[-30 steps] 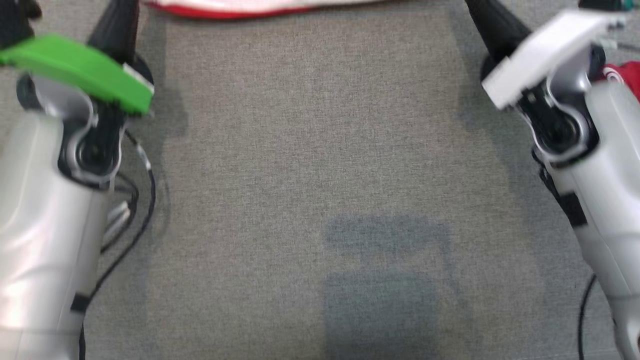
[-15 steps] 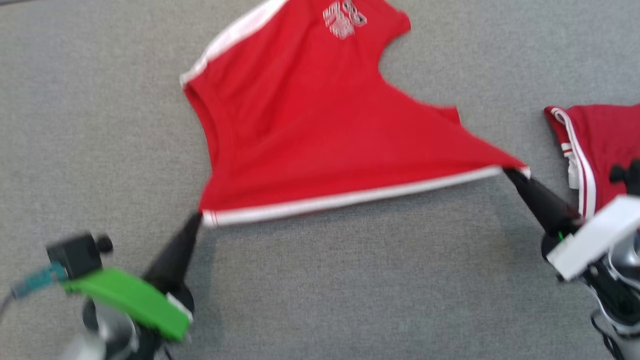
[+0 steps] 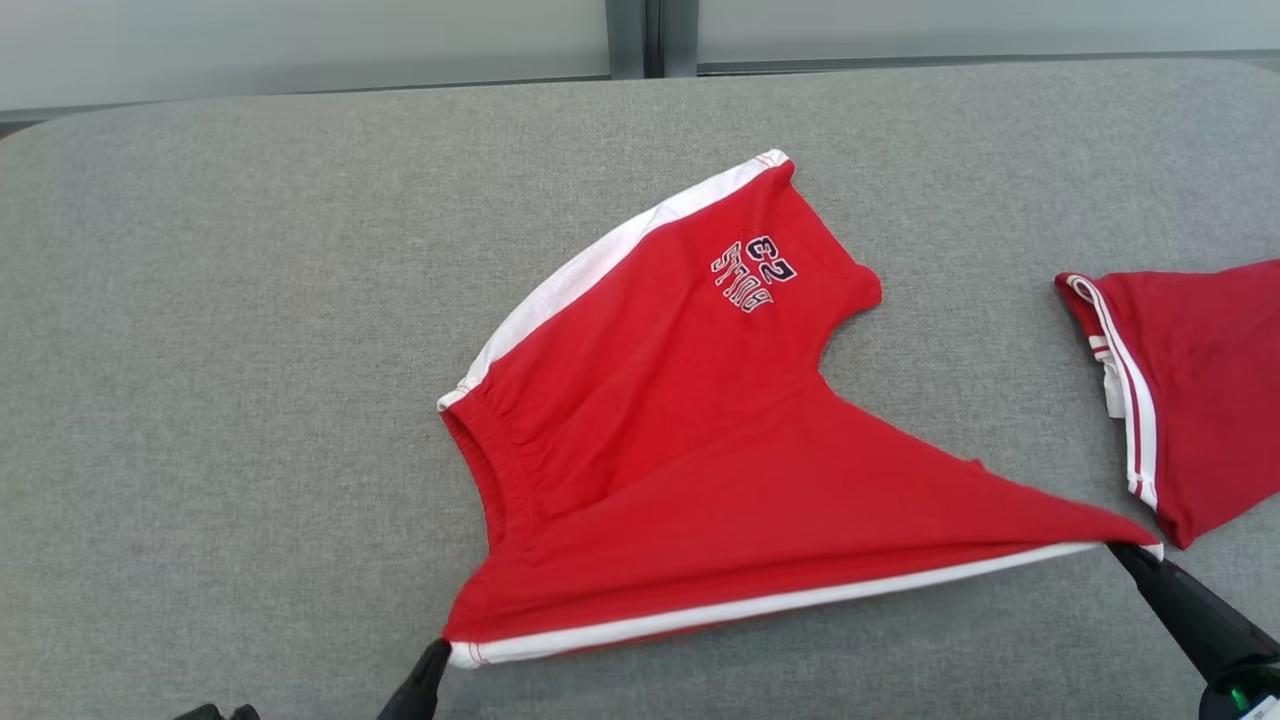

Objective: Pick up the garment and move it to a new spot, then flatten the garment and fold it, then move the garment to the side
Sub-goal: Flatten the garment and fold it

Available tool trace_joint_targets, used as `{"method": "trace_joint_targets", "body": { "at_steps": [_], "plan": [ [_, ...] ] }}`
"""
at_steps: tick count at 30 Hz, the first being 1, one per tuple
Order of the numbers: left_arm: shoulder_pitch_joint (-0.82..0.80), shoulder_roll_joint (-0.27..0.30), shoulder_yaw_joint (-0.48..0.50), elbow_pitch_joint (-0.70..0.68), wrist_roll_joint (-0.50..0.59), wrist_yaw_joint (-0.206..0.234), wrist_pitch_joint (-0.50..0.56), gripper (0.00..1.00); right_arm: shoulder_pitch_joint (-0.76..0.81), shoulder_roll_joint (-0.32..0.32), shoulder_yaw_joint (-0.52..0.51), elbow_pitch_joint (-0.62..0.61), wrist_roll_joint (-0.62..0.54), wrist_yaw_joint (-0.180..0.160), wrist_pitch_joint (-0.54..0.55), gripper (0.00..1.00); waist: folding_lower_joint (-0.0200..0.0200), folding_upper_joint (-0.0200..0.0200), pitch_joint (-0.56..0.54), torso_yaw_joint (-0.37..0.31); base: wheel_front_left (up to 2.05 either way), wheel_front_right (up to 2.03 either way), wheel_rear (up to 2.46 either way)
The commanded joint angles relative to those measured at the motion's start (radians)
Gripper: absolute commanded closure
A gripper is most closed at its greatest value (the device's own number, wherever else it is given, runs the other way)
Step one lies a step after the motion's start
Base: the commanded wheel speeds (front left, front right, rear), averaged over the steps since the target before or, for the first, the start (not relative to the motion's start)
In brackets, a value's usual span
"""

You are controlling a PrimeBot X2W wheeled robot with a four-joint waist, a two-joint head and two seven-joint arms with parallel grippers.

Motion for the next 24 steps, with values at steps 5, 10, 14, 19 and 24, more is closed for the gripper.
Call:
{"method": "trace_joint_targets", "body": {
  "at_steps": [5,10,14,19,24],
  "plan": [
    [-0.048,0.025,0.035,-0.062,-0.010,0.017,0.009,1.00,-0.116,0.035,0.002,-0.029,-0.035,-0.002,0.049,1.00,0.0001,0.0000,0.087,-0.012,0.00,0.00,0.00],
    [-0.211,0.006,0.052,-0.058,-0.039,0.027,0.067,1.00,-0.407,0.050,0.052,0.065,-0.088,-0.002,0.128,1.00,0.0001,0.0000,0.229,0.004,0.00,0.00,0.00],
    [-0.370,-0.004,0.054,-0.014,-0.041,0.034,0.115,1.00,-0.674,0.065,0.074,0.204,-0.140,-0.002,0.211,1.00,0.0001,0.0000,0.319,0.038,0.00,0.00,0.00],
    [-0.551,-0.046,0.057,0.080,-0.038,0.050,0.138,1.00,-0.944,0.103,0.110,0.381,-0.222,-0.002,0.293,1.00,0.0001,0.0000,0.392,0.088,0.00,0.00,0.00],
    [-0.659,-0.077,0.050,0.153,-0.028,0.063,0.144,1.00,-1.107,0.122,0.150,0.530,-0.297,-0.001,0.325,1.00,0.0001,0.0000,0.415,0.124,0.00,0.00,0.00]
  ]
}}
